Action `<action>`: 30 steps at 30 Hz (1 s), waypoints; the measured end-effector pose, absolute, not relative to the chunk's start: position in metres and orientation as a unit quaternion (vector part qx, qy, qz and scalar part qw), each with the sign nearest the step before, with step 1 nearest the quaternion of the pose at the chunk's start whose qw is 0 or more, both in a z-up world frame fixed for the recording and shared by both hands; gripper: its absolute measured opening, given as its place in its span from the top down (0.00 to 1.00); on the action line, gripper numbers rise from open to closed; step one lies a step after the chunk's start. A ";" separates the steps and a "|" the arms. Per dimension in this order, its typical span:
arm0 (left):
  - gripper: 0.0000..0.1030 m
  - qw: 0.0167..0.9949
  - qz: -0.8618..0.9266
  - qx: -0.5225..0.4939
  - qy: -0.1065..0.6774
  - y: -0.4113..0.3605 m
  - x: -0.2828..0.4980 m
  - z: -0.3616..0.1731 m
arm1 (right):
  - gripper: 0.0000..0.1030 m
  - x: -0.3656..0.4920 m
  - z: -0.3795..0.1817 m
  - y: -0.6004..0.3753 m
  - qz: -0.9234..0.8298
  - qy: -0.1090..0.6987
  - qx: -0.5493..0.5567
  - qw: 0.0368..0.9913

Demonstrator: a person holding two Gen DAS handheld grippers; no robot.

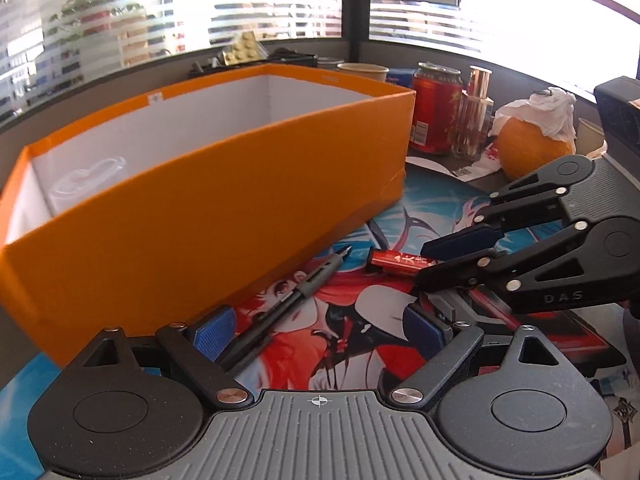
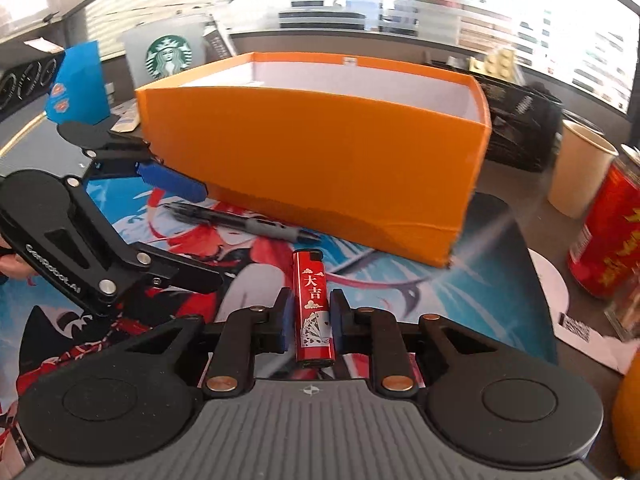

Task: Organize rigid objects
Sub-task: 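Grasp the red lighter with right tool while left tool grasps the black pen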

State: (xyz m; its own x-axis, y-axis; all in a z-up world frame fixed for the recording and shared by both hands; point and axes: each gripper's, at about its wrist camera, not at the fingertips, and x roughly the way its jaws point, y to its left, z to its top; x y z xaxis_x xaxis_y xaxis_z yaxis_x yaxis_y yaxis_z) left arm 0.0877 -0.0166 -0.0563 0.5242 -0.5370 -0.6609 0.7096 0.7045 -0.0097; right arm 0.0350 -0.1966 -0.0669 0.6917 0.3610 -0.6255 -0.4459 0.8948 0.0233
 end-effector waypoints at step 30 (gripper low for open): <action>0.87 0.910 -0.261 0.105 0.305 -0.030 0.028 -0.063 | 0.79 0.023 -0.068 -0.188 0.204 0.319 -0.077 0.922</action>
